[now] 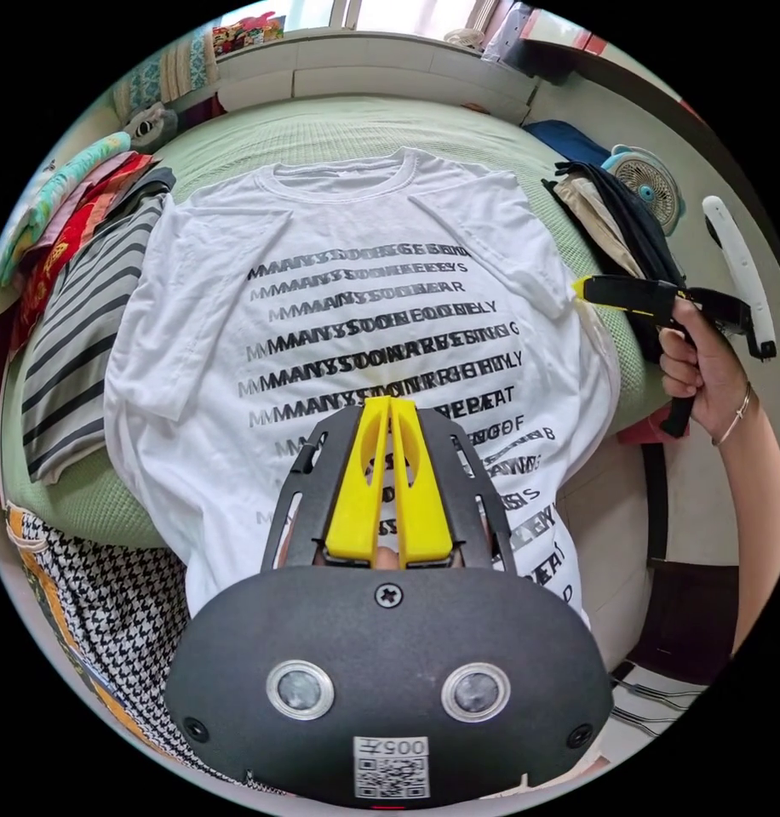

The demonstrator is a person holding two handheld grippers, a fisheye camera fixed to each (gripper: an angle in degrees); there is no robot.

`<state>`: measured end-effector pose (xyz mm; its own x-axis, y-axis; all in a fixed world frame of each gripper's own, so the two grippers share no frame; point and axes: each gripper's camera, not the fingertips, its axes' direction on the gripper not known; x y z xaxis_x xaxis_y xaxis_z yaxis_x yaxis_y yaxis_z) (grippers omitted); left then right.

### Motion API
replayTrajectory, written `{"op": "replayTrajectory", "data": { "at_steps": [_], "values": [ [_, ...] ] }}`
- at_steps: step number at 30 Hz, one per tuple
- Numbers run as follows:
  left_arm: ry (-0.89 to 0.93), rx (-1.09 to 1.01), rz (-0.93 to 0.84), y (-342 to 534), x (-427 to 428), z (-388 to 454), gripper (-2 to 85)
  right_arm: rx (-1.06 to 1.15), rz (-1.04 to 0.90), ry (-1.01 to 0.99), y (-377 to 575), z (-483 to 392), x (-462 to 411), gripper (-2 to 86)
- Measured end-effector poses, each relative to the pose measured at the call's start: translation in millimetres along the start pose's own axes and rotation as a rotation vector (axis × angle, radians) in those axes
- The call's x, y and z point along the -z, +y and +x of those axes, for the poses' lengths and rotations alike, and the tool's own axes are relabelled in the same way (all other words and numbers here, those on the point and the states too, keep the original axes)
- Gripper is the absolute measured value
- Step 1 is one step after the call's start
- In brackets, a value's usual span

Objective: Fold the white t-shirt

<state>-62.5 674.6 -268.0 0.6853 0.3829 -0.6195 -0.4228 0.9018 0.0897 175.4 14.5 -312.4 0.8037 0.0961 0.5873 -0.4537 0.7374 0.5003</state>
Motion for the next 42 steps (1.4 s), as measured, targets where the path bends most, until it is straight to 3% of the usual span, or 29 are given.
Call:
{"op": "replayTrajectory", "data": {
  "at_steps": [7,12,16,24,32,34,37,42],
  "values": [
    [0.011,0.015,-0.007,-1,-2,-7,-0.7,0.056,-0.010,0.087,-4,-7,-10,-1.0],
    [0.015,0.006,-0.005,0,-2,-13,-0.7,0.018,0.039,0.176,1,24,5,-1.4],
    [0.018,0.012,-0.005,2,-1,-18,-0.7,0.044,-0.043,0.269,-1,47,-3,-0.1],
    [0.033,0.008,-0.008,3,0,-32,-0.7,0.047,0.119,0.043,-71,49,23,6.9],
    [0.107,0.019,-0.015,2,3,-55,-0.6,-0.056,0.082,-0.064,-155,51,-22,1.9],
    [0.114,0.017,-0.014,1,4,-59,-0.6,-0.048,0.023,-0.029,-168,47,-34,-0.8],
    [0.089,-0.005,-0.009,3,7,-60,-0.6,-0.151,0.108,0.046,-172,55,-22,-1.0],
    [0.071,-0.011,-0.002,8,13,-68,-0.6,-0.186,0.100,0.043,-147,67,-12,3.5]
  ]
}}
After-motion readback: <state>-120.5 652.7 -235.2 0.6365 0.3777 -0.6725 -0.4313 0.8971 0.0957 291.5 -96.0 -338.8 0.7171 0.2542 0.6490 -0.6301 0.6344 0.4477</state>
